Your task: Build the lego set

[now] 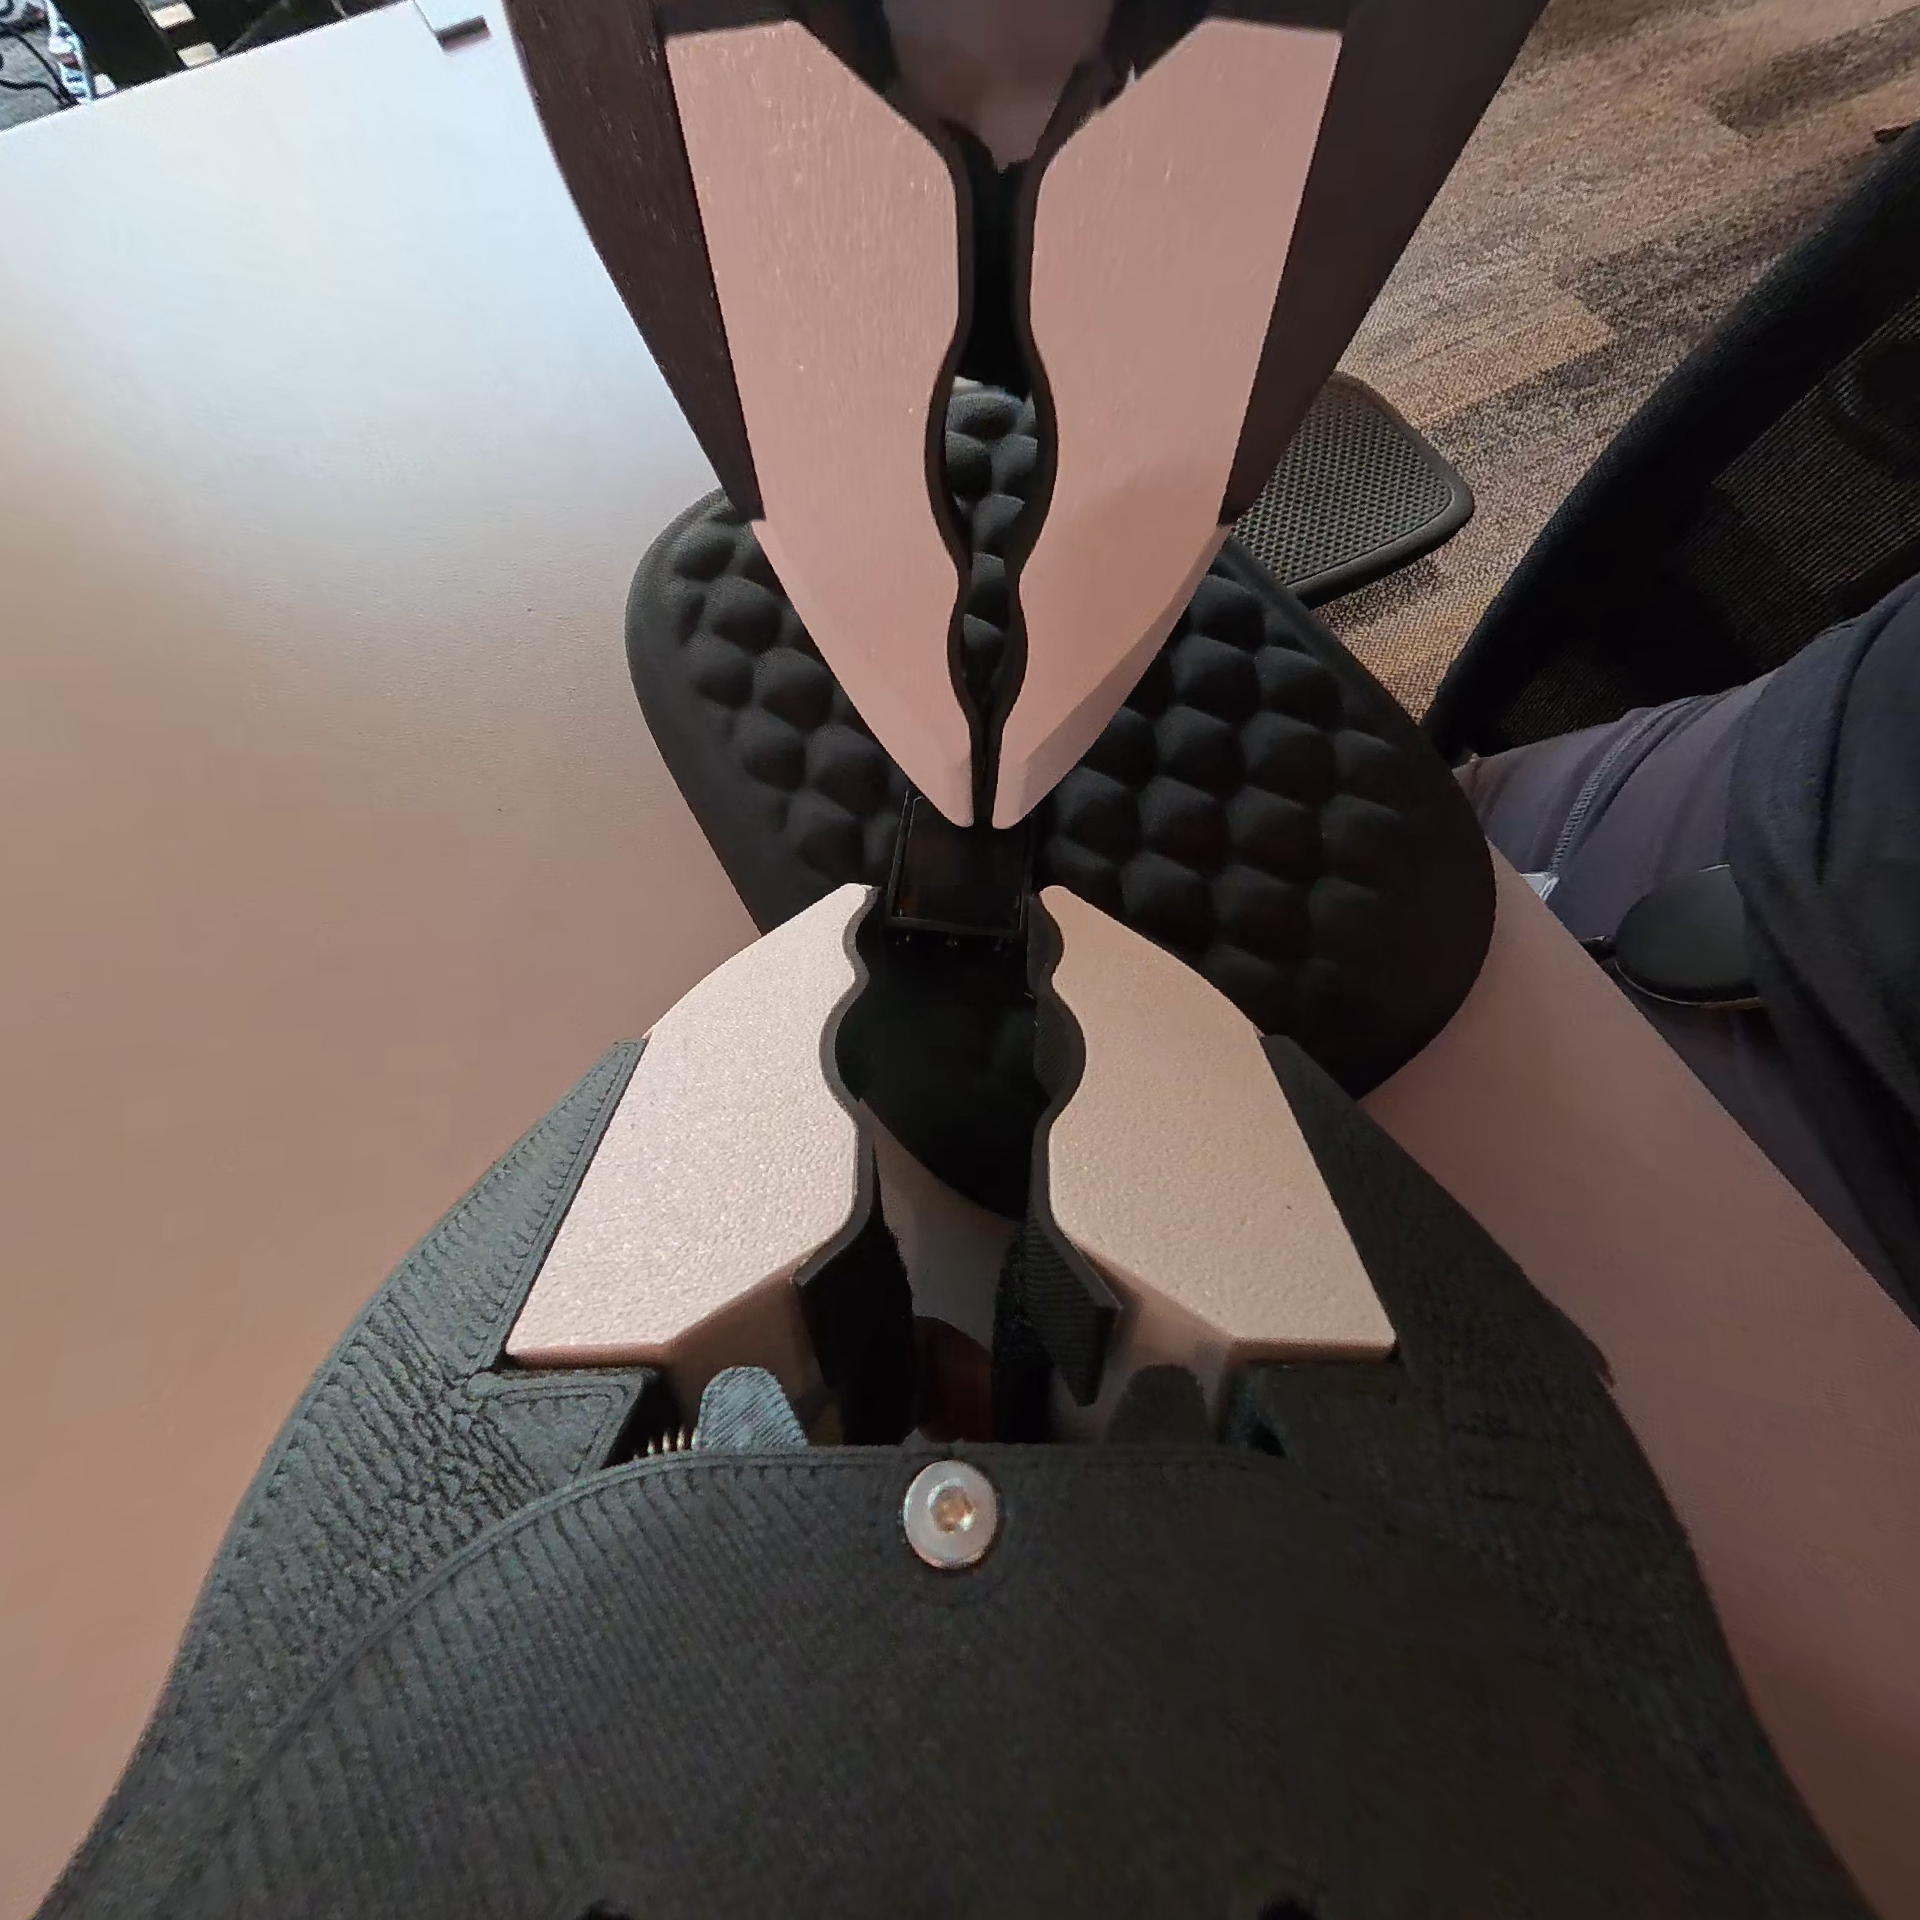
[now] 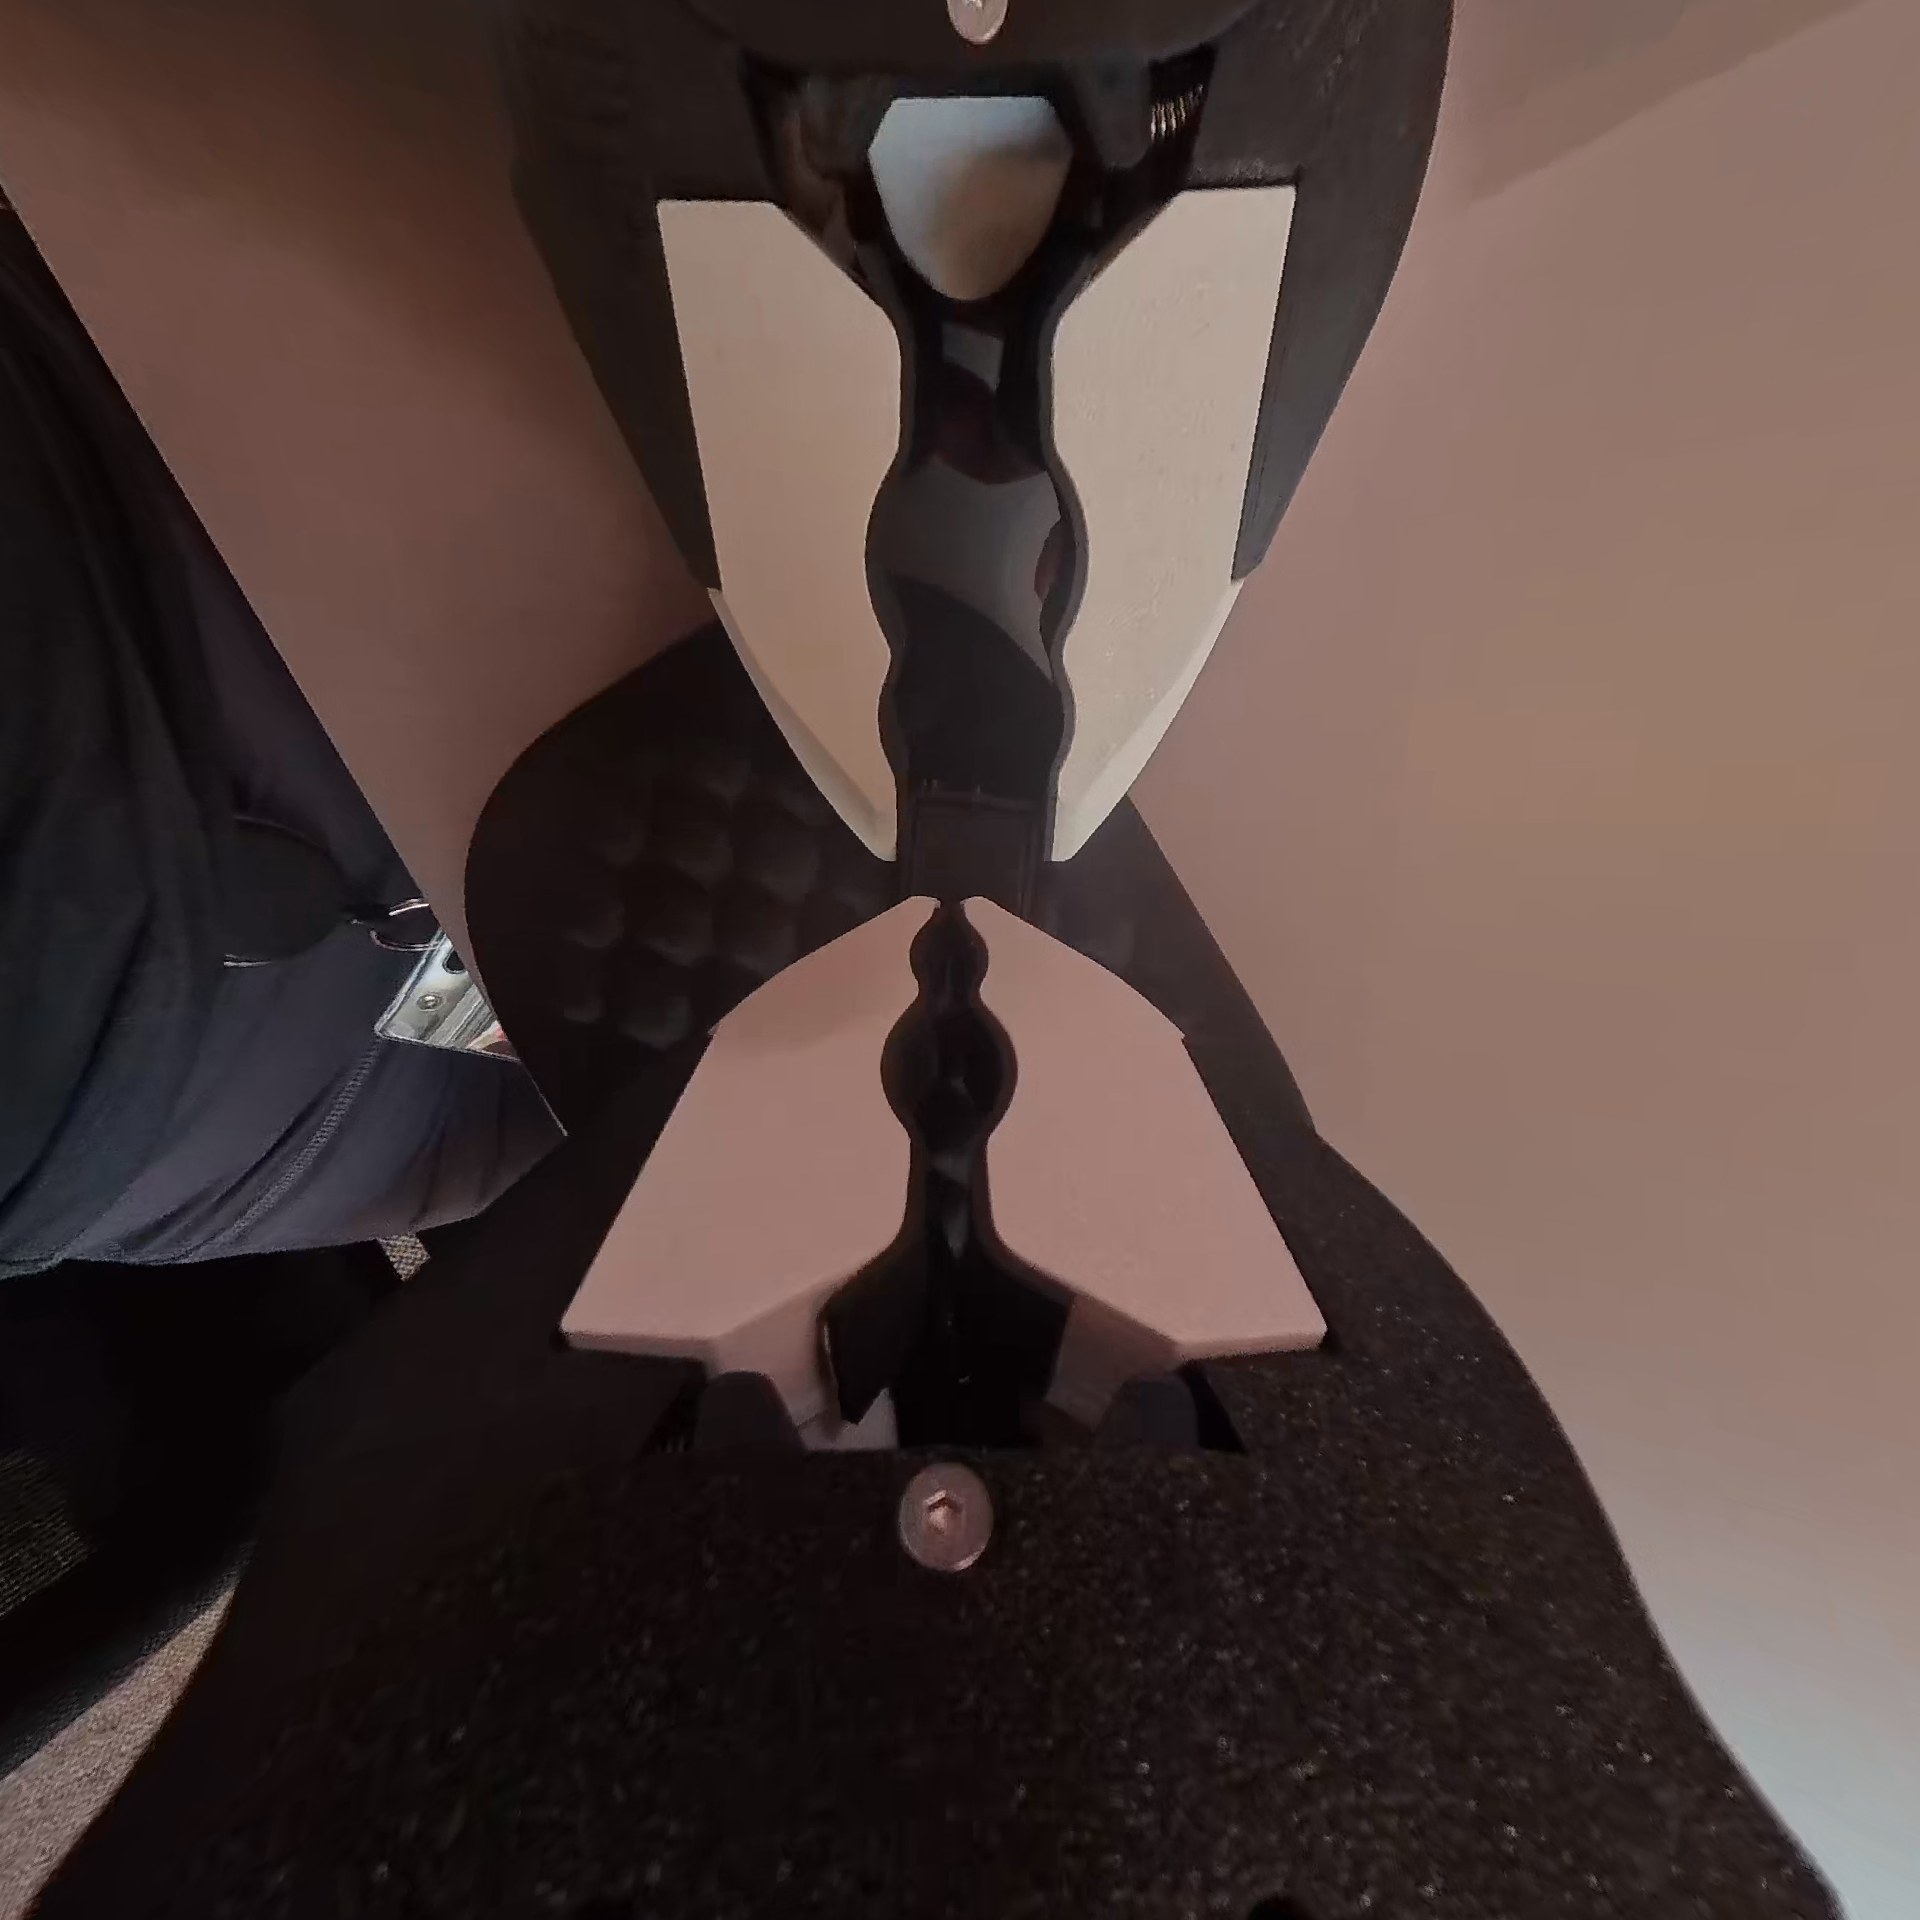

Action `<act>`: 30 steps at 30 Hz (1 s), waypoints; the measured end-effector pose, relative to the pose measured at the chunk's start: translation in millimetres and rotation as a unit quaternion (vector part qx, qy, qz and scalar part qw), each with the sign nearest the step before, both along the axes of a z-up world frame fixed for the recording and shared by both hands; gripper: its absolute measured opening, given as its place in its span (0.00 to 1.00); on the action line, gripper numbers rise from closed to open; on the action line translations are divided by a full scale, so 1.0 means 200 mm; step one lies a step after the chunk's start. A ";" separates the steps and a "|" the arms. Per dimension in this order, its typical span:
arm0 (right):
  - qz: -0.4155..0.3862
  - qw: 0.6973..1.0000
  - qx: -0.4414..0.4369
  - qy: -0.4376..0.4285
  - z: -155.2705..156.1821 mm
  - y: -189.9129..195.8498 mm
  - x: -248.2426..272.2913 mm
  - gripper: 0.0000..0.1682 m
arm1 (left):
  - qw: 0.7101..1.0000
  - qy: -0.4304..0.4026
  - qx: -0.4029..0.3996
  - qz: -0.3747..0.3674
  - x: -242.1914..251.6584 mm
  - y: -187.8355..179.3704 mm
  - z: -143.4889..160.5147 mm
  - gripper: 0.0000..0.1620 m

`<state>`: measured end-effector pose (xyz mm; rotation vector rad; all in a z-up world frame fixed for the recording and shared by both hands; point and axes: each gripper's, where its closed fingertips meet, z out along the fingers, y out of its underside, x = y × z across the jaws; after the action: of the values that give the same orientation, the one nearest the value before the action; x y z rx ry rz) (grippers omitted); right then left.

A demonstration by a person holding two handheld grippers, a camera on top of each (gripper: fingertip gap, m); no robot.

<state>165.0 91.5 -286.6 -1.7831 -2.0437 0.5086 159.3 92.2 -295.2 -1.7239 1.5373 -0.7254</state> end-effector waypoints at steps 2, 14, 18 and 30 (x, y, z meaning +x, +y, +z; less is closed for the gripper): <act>-0.009 1.000 -0.001 0.003 -0.01 0.00 0.00 0.00 | 1.000 0.001 0.000 0.000 0.00 0.00 0.00 0.17; -0.030 1.000 0.005 0.000 -0.02 0.00 0.00 0.00 | 1.000 0.007 0.002 0.000 0.00 0.00 -0.01 0.16; -0.036 0.999 0.005 -0.018 -0.03 0.00 0.00 0.00 | 1.000 0.008 0.003 0.001 0.00 0.00 -0.01 0.16; -0.082 0.996 -0.017 0.001 -0.03 -0.01 -0.08 0.00 | 1.000 0.016 0.002 0.001 -0.01 0.00 -0.02 0.17</act>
<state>149.3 90.1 -292.9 -1.9482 -1.8765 0.4986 157.5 92.3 -298.7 -1.7414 1.5583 -0.6964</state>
